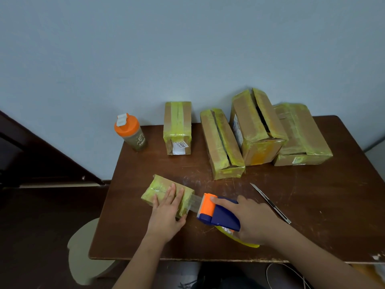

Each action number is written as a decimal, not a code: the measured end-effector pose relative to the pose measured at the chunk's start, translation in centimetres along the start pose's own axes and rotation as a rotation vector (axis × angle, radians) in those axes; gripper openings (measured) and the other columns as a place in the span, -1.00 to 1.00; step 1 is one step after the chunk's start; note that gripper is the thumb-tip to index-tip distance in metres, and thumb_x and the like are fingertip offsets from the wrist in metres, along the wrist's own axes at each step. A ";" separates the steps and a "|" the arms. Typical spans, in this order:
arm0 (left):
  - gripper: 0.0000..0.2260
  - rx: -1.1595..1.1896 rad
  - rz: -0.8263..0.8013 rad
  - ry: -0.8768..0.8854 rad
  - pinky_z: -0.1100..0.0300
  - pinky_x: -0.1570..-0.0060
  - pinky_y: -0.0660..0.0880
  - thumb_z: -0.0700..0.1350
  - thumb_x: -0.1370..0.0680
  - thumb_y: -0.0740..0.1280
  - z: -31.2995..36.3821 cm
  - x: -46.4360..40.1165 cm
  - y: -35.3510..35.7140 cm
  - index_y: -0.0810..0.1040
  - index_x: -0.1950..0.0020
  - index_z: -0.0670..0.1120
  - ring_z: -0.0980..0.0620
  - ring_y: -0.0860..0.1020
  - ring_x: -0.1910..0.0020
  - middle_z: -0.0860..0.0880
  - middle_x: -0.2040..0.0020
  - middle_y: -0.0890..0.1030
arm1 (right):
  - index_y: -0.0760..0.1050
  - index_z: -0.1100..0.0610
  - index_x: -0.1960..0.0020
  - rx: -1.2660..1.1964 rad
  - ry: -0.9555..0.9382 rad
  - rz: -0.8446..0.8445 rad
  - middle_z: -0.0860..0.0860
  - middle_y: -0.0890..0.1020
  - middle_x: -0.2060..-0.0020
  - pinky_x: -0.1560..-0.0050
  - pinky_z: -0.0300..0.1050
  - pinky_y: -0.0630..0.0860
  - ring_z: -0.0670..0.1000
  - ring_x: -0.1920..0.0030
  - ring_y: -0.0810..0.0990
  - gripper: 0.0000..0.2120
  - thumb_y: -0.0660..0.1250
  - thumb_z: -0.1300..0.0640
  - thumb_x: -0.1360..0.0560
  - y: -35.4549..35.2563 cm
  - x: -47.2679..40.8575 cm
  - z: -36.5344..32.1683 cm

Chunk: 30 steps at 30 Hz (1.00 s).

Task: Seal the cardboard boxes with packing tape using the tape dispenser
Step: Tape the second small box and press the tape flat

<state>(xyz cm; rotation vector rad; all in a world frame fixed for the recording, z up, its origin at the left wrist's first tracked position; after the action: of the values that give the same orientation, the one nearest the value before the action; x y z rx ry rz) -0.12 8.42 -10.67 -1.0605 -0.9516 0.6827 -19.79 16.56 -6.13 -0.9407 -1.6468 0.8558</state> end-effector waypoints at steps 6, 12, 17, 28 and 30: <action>-0.30 0.002 -0.007 -0.024 -0.16 -0.48 -0.24 0.12 -0.59 0.21 0.2 -0.2 0.0 -0.14 -0.58 0.04 0.04 -0.19 -0.56 -0.02 -0.59 -0.20 | -0.23 -0.29 -0.54 0.146 0.017 -0.050 0.14 0.39 -0.28 -0.04 -0.03 0.40 0.17 -0.18 0.48 -0.17 0.30 -0.13 -0.53 -0.1 -0.3 0.0; -0.38 0.009 0.006 -0.082 -0.25 -0.48 -0.13 0.14 -0.60 0.17 0.7 -0.6 -0.6 0.00 -0.58 0.04 0.02 -0.10 -0.57 -0.03 -0.60 -0.07 | -0.12 -0.25 -0.56 0.180 0.031 -0.080 0.13 0.44 -0.22 0.03 -0.04 0.37 0.15 -0.10 0.52 -0.23 0.30 -0.11 -0.53 -0.7 -1.4 -0.5; -0.42 0.006 0.028 -0.086 -0.25 -0.45 -0.13 0.09 -0.62 0.16 1.0 -0.4 -0.7 0.01 -0.58 0.02 -0.01 -0.09 -0.57 -0.04 -0.60 -0.05 | -0.09 -0.22 -0.57 0.239 0.018 -0.115 0.14 0.45 -0.21 0.03 -0.02 0.36 0.16 -0.11 0.52 -0.22 0.32 -0.11 -0.51 -1.4 -2.1 -1.4; -0.45 0.094 0.018 -0.082 -0.27 -0.45 -0.14 0.13 -0.63 0.14 0.9 -0.4 -0.9 0.08 -0.57 0.01 0.00 -0.07 -0.57 -0.05 -0.60 -0.03 | 0.19 -0.10 -0.50 0.332 0.028 -0.198 0.04 0.50 0.00 0.08 -0.05 0.36 0.12 0.04 0.51 -0.41 0.24 -0.08 -0.50 -3.1 -3.7 -3.7; -0.45 0.096 -0.001 -0.082 -0.27 -0.45 -0.13 0.14 -0.63 0.13 0.8 -0.4 -1.0 0.08 -0.57 0.01 -0.01 -0.07 -0.57 -0.06 -0.60 -0.04 | 0.38 -0.04 -0.36 0.326 0.060 -0.243 0.02 0.54 0.04 0.01 -0.03 0.47 0.12 0.08 0.55 -0.54 0.22 -0.09 -0.47 -2.6 -4.8 -4.2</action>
<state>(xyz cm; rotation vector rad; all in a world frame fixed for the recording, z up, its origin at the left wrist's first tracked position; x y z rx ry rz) -1.02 8.06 -9.76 -0.9535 -0.9805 0.7684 -15.25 11.46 -4.83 -0.5235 -1.4776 0.8850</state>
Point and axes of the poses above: each hand's wrist, its own x-axis away from the middle knuckle, its own y-axis out of the palm, z = x × y, the point moved 7 cm from there along -x, towards the middle knuckle
